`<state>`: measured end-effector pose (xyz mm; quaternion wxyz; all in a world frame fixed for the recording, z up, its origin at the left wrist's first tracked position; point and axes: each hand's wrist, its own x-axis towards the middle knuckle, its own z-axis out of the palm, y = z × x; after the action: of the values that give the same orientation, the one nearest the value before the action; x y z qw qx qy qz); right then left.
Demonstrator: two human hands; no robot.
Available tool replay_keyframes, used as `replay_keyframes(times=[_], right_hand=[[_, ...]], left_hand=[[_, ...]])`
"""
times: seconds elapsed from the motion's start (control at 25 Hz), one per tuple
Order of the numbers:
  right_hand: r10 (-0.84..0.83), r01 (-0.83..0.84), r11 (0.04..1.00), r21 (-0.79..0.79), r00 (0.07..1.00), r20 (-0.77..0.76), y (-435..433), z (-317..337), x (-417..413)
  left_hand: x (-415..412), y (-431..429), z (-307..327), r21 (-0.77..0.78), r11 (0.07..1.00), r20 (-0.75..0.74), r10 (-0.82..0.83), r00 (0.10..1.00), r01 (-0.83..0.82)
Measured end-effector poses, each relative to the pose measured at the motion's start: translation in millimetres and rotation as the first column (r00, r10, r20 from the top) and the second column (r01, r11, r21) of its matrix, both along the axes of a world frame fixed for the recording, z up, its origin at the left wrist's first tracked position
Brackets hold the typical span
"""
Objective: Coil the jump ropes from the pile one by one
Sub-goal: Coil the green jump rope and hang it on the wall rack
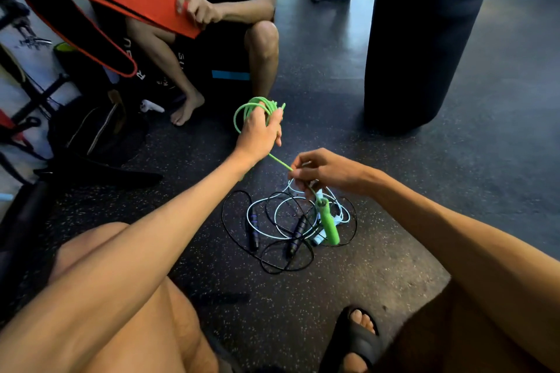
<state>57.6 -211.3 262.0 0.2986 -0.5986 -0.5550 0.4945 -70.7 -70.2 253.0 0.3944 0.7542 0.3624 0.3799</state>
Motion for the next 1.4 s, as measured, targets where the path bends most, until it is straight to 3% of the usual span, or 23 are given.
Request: replay_keyframes(times=[0.08, 0.2, 0.28, 0.4, 0.56, 0.72, 0.88, 1.12, 1.28, 1.4], right_hand=[[-0.047, 0.043, 0.994, 0.102, 0.998, 0.031, 3, 4, 3], [-0.117, 0.077, 0.96, 0.27, 0.984, 0.136, 6, 10, 8], [-0.151, 0.07, 0.939, 0.338, 0.964, 0.218, 9, 12, 8], [-0.156, 0.07, 0.932, 0.357, 0.964, 0.217, 16, 12, -1], [-0.142, 0.086, 0.92, 0.383, 0.982, 0.121, 37, 11, -29], [-0.146, 0.148, 0.911, 0.386, 0.989, -0.035, 71, 13, -70], [-0.05, 0.07, 0.948, 0.311, 0.996, -0.074, 104, 9, -122], [0.011, 0.01, 0.997, 0.075, 0.962, -0.274, 138, 3, -179], [0.177, -0.197, 0.98, -0.029, 0.929, -0.326, 160, -15, -204], [0.302, -0.313, 0.95, 0.005, 0.909, -0.287, 186, -27, -221]], left_hand=[[-8, -4, 4, 0.046, 0.997, -0.163, -0.055, 0.985, 0.063], [-17, -12, 4, -0.16, 0.962, -0.307, -0.263, 0.914, 0.223], [-27, -20, 3, -0.36, 0.878, -0.25, -0.418, 0.873, 0.317], [-50, -30, 5, -0.549, 0.713, -0.093, -0.57, 0.816, 0.436], [-85, -30, 5, -0.725, 0.456, 0.168, -0.611, 0.774, 0.517], [-130, -17, 12, -0.753, 0.365, 0.327, -0.515, 0.792, 0.548], [-169, -8, 17, -0.746, 0.403, 0.376, -0.401, 0.835, 0.53], [-220, 25, 17, -0.745, 0.498, 0.423, -0.163, 0.891, 0.445], [-246, 48, -4, -0.796, 0.601, 0.253, 0.207, 0.945, 0.081], [-262, 75, -29, -0.764, 0.586, 0.082, 0.506, 0.859, -0.272]])
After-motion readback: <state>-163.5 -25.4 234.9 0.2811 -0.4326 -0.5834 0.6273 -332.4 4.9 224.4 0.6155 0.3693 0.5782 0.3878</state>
